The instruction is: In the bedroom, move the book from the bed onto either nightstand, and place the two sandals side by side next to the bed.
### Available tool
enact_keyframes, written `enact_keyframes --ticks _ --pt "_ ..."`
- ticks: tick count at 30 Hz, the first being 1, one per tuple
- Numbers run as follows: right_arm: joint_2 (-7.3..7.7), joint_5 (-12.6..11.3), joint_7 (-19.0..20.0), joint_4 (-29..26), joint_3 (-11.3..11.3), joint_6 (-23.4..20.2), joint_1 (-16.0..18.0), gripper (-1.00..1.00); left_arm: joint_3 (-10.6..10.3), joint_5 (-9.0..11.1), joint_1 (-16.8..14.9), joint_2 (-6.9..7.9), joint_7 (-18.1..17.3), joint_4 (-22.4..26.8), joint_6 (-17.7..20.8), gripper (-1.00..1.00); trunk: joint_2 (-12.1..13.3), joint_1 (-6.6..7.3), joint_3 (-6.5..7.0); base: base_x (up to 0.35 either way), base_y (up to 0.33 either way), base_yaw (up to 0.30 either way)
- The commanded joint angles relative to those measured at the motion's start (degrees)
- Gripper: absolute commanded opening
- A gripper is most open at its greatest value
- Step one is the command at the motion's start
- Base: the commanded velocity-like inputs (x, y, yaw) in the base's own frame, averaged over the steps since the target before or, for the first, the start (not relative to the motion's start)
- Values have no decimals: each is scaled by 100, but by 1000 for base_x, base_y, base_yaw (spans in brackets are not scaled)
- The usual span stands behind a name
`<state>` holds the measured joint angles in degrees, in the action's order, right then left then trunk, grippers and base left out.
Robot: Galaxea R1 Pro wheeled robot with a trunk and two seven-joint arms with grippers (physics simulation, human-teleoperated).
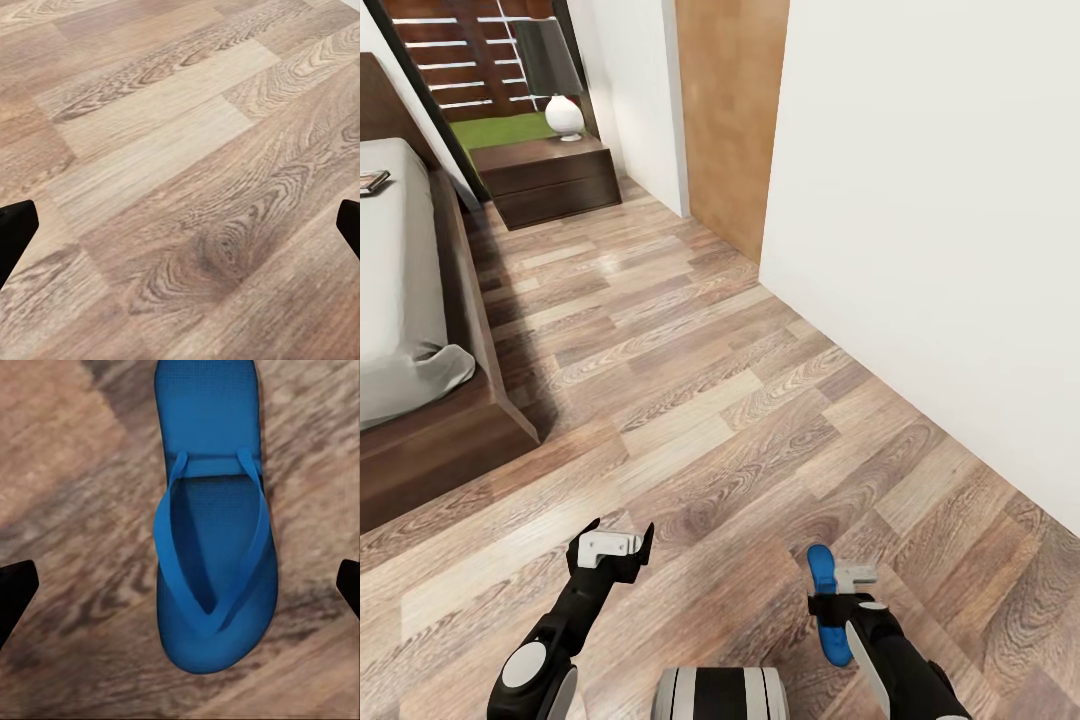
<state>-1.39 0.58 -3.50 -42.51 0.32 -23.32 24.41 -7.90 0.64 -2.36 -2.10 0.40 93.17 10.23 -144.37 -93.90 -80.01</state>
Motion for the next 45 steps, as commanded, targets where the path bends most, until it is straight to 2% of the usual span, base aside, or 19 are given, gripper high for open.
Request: enact_keyframes --ticks 1,6,9,13,25,31,45 --pt "-1 13 -20 132 3 -26 5 100 -1 7 -1 -1 4 8 32 100 -2 1 -4 0 0 0" --pt "0 26 -20 459 5 44 9 100 -5 7 -1 -1 -1 8 32 100 -2 1 -4 0 0 0" --pt "6 30 -20 572 3 402 11 100 -3 7 -1 -1 1 8 32 100 -2 1 -4 0 0 0" --pt "6 33 -20 591 3 559 11 100 -3 7 -1 -1 2 8 32 100 -2 1 -4 0 0 0" --pt "7 36 -20 553 3 600 11 100 -5 7 -1 -1 4 8 38 100 -2 1 -4 0 0 0" --pt "7 35 -20 538 3 601 11 100 -9 7 -1 -1 4 8 40 100 -10 -14 -137 0 0 0" --pt "7 35 -19 526 11 609 11 100 -10 7 -1 -2 4 9 44 100 -10 -14 -137 56 0 0"
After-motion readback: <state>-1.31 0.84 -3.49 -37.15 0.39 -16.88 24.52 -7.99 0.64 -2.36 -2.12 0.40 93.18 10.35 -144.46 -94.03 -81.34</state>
